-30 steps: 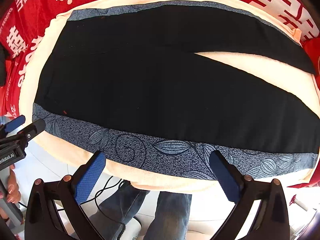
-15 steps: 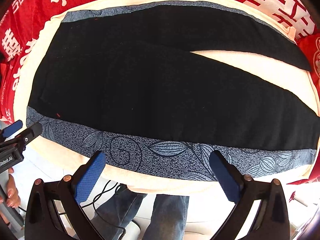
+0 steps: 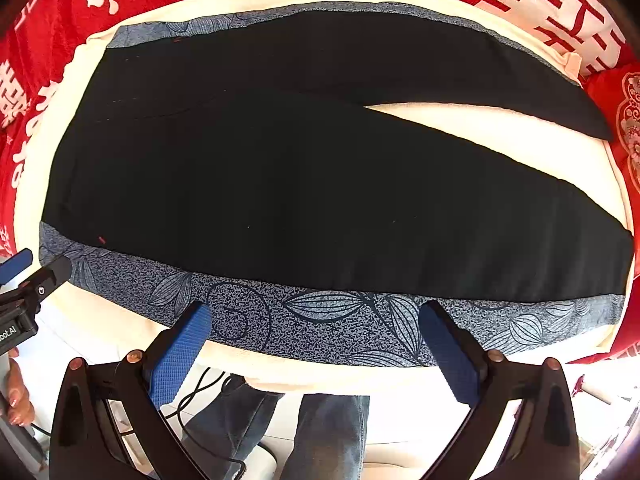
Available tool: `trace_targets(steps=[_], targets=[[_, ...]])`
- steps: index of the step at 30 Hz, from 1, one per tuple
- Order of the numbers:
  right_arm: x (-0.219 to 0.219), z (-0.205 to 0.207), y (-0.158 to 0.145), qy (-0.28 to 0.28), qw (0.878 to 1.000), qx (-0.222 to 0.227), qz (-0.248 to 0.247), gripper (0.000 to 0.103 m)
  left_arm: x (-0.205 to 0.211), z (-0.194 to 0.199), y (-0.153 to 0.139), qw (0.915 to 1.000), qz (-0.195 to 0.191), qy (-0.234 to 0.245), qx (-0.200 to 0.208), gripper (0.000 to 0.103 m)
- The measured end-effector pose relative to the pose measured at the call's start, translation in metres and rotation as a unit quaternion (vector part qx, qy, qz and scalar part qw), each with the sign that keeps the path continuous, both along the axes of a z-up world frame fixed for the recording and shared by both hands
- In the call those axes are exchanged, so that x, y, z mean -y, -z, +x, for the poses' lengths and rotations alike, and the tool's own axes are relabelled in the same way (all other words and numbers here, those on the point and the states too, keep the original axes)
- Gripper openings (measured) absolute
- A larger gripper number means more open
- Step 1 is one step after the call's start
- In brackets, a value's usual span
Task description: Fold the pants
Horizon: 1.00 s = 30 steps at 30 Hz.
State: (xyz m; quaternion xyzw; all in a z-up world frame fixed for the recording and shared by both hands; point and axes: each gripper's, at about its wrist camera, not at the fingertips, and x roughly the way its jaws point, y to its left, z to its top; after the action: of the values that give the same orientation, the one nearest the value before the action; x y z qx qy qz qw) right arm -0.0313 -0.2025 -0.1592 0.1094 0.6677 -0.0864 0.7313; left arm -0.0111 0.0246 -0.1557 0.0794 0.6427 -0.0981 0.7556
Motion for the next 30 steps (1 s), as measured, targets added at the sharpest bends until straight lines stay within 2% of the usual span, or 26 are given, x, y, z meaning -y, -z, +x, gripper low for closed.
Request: trace_targets(steps=[7,11,13,14,16,17,18,20,24,28,30], targets=[[0.003,0.003,0.001,0.008,1.000,0.002,0.011,0.103,0.005,0.002,0.003,0.9999,0.011,0.009,-0.001,0.103],[0.004,0.000,-0.004,0.022,0.997,0.025,0.068,0.103,0.004,0.003,0.004,0.9999,0.008,0.009,-0.001,0.103],[0.003,-0.003,-0.001,0.037,0.991,0.037,0.125,0.103,0.001,0.005,0.006,1.0000,0.005,0.005,-0.003,0.103],[0.002,-0.006,0.003,0.048,0.985,0.044,0.159,0.103,-0.001,0.006,0.007,1.0000,0.002,0.003,-0.003,0.103],[0.001,-0.012,0.014,0.077,0.966,0.058,0.240,0.103,-0.008,0.008,0.008,1.0000,-0.003,-0.004,-0.001,0.103],[0.000,-0.015,0.021,0.089,0.954,0.065,0.278,0.103,-0.012,0.010,0.008,0.9999,-0.009,-0.008,0.002,0.103],[-0.003,-0.017,0.030,0.102,0.937,0.076,0.326,0.103,-0.017,0.011,0.008,0.9997,-0.020,-0.015,0.005,0.103],[-0.012,-0.019,0.046,0.113,0.913,0.087,0.381,0.103,-0.031,0.014,0.010,0.9980,-0.054,-0.032,-0.003,0.103],[-0.025,-0.012,0.073,0.128,0.884,0.096,0.438,0.100,-0.059,0.017,0.021,0.9920,-0.108,-0.063,-0.021,0.103],[-0.033,-0.016,0.090,0.150,0.859,0.100,0.480,0.093,-0.071,0.013,0.028,0.9906,-0.117,-0.064,-0.028,0.103],[-0.039,-0.028,0.091,0.146,0.852,0.086,0.495,0.093,-0.076,0.009,0.031,0.9893,-0.126,-0.064,-0.036,0.103]])
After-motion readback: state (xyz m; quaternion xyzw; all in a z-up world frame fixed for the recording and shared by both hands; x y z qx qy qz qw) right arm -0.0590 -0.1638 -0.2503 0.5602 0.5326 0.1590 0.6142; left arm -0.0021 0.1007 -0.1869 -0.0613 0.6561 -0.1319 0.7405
